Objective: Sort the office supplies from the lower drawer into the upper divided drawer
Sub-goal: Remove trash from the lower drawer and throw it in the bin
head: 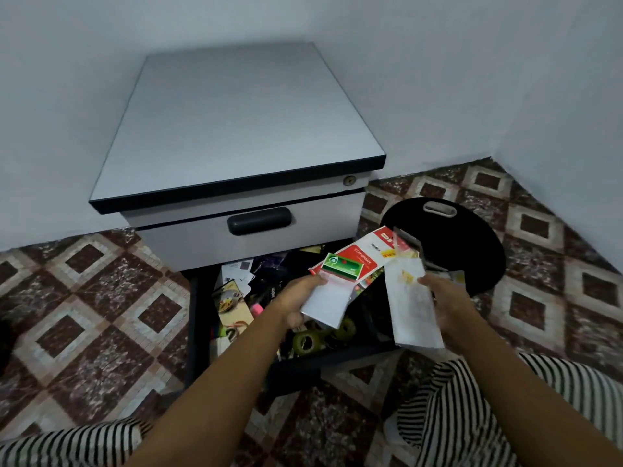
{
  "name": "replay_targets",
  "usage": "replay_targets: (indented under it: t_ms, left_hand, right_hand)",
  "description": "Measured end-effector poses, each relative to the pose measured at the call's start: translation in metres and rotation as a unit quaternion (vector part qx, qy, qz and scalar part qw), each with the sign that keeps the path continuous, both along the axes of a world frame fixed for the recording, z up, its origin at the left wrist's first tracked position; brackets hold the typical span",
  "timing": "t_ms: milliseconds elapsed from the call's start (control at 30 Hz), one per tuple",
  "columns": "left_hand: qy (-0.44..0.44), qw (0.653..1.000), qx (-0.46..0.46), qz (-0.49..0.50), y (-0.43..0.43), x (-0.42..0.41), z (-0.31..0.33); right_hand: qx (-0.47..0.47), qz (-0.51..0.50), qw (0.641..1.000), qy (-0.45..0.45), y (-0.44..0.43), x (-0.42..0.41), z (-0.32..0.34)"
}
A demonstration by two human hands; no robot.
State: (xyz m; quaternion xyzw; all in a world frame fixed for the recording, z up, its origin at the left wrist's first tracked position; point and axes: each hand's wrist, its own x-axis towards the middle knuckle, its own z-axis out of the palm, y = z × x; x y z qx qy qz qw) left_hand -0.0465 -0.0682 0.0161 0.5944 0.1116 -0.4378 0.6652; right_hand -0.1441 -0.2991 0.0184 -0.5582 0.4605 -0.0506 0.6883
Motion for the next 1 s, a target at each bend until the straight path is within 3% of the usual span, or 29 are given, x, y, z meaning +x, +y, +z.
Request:
replay_targets:
  t_ms: [467,600,700,1000]
  left_hand:
    - [0.065,0.996,-0.059,0.025,-0.172,0.011,0.001]
    - [0.100,0.986,-0.128,-0.033,-0.192,0.021,0.002]
    - [0.097,0.989,-0.057,-0.093,-0.194,0.023,0.004]
    - [0.051,0.997,-0.031,-0.045,-0.170,0.029,-0.007]
  right_hand:
    - [0.112,-0.184,0.976,-0.006,-0.091,0.010,-0.004]
    - [0.127,-0.171,0.977,-0.019,-0.098,0.019,0.013]
    - [0.123,-0.144,0.982,-0.011,-0.103,0.020,0.013]
    - [0.127,-0.131,0.983,0.006,-0.087,0.021,-0.006]
